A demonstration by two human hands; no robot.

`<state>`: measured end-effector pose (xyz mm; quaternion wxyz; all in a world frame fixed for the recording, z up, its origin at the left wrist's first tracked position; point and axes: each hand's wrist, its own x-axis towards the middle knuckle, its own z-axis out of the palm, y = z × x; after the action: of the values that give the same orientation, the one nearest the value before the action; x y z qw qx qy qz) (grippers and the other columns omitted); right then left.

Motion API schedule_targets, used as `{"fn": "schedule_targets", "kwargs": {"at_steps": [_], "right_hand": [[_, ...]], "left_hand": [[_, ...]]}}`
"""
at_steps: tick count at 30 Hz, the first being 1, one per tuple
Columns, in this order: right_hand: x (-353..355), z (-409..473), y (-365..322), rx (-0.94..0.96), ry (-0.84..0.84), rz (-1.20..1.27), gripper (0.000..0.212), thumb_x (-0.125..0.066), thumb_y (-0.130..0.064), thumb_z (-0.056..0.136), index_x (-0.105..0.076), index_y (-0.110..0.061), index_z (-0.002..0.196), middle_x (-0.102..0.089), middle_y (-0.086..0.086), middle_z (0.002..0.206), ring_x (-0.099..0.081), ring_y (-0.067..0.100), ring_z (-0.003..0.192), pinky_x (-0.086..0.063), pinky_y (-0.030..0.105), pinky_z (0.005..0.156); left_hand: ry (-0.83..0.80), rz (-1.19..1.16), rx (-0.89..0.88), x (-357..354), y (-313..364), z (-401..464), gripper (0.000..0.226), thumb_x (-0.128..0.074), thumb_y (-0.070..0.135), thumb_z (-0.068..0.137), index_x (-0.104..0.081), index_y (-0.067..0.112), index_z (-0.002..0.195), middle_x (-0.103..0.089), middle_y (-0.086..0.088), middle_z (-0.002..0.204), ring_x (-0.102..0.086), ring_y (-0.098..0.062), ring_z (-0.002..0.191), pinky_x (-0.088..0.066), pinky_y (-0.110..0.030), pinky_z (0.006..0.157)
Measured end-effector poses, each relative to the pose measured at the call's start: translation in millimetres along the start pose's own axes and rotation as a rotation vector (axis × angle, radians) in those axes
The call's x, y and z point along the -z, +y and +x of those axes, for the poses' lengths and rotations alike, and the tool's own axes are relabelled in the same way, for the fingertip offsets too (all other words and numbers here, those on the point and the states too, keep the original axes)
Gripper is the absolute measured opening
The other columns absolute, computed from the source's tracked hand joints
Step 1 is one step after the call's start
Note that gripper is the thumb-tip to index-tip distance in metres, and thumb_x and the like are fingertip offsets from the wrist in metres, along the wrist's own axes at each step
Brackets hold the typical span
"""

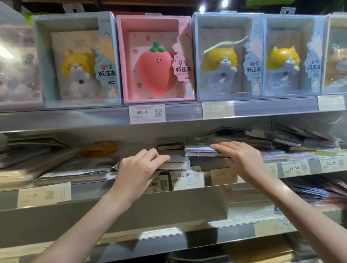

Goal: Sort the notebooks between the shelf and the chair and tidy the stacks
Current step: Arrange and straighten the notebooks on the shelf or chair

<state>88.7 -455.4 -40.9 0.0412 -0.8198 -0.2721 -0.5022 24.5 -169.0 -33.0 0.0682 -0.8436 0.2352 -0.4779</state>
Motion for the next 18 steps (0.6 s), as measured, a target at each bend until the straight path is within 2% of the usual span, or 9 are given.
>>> {"fn": "schedule_targets", "kwargs": {"at_steps": [5, 10, 13, 18], "right_hand": [[17.0, -0.7, -14.4, 0.061, 0.06, -0.017, 0.029, -0.07, -0.028, 0.081, -0.068, -0.024, 0.109, -0.072, -0.007, 0.1, -0.07, 0.017, 0.081, -0.055, 0.029, 0.054], [42.8, 0.0, -31.9, 0.112, 0.098, -0.082, 0.036, -0.08, -0.023, 0.072, -0.07, -0.024, 0.107, -0.072, -0.007, 0.1, -0.07, 0.016, 0.083, -0.054, 0.027, 0.054], [64.2, 4.1, -44.4, 0.172, 0.132, -0.1, 0.028, -0.073, -0.028, 0.08, -0.069, -0.025, 0.107, -0.071, -0.008, 0.101, -0.07, 0.014, 0.083, -0.053, 0.026, 0.053], [95.1, -4.1, -74.3, 0.202, 0.196, -0.126, 0.023, -0.056, -0.031, 0.09, -0.068, -0.025, 0.109, -0.071, -0.009, 0.103, -0.069, 0.015, 0.083, -0.053, 0.028, 0.05]], "left_hand": [[0.088, -0.027, -0.025, 12.2, -1.1, -6.4, 0.054, -0.085, 0.002, 0.055, -0.064, 0.023, 0.101, -0.061, 0.008, 0.078, -0.059, -0.015, 0.065, -0.031, -0.018, 0.048], [0.183, -0.053, -0.096, 32.2, -1.0, -17.2, 0.057, -0.081, 0.001, 0.064, -0.054, 0.025, 0.109, -0.064, 0.007, 0.083, -0.061, -0.016, 0.068, -0.044, -0.025, 0.048], [0.221, -0.069, -0.111, 52.0, 0.1, -22.5, 0.057, -0.079, 0.003, 0.067, -0.051, 0.025, 0.112, -0.066, 0.003, 0.086, -0.062, -0.017, 0.07, -0.05, -0.028, 0.049], [0.313, -0.053, -0.171, 92.0, 3.2, -46.5, 0.026, -0.061, 0.015, 0.086, -0.059, 0.019, 0.111, -0.068, 0.0, 0.089, -0.063, -0.02, 0.07, -0.048, -0.027, 0.052]]}}
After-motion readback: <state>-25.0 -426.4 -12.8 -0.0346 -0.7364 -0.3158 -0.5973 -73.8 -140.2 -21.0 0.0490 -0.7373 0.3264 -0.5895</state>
